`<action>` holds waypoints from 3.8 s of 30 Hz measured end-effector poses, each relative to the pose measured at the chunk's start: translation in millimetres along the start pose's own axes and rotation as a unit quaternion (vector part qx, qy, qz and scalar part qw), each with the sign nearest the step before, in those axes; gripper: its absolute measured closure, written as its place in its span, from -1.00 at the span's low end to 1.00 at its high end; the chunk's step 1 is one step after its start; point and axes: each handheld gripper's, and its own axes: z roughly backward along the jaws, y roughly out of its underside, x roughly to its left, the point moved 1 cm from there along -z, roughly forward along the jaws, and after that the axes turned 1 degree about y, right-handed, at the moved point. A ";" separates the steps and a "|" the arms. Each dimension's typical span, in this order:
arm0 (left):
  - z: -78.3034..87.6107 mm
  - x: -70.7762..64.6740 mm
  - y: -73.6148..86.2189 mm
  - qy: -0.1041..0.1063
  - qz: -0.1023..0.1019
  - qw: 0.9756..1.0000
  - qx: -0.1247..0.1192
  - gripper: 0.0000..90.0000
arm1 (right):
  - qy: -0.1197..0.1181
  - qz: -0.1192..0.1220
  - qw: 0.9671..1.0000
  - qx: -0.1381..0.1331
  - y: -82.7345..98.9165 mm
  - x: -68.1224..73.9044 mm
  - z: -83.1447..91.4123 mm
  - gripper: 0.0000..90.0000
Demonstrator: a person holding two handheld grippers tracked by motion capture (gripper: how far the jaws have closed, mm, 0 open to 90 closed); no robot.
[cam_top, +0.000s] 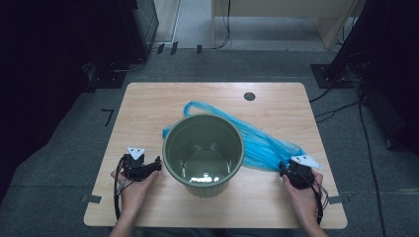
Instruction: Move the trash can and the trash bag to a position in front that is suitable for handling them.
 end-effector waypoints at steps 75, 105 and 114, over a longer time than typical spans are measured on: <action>0.4 -0.7 0.4 0.003 -0.001 1.000 -0.001 -0.60 | -0.141 0.068 0.978 -0.140 -112.8 71.8 -10.4 1.00; 0.4 -0.7 0.4 0.002 -0.002 1.000 -0.001 -0.60 | -0.177 0.008 0.922 -0.345 -177.6 106.6 111.5 1.00; 0.6 -0.7 0.5 0.002 -0.001 1.000 0.000 -0.60 | -0.217 0.018 0.898 -0.382 -196.3 139.2 139.7 1.00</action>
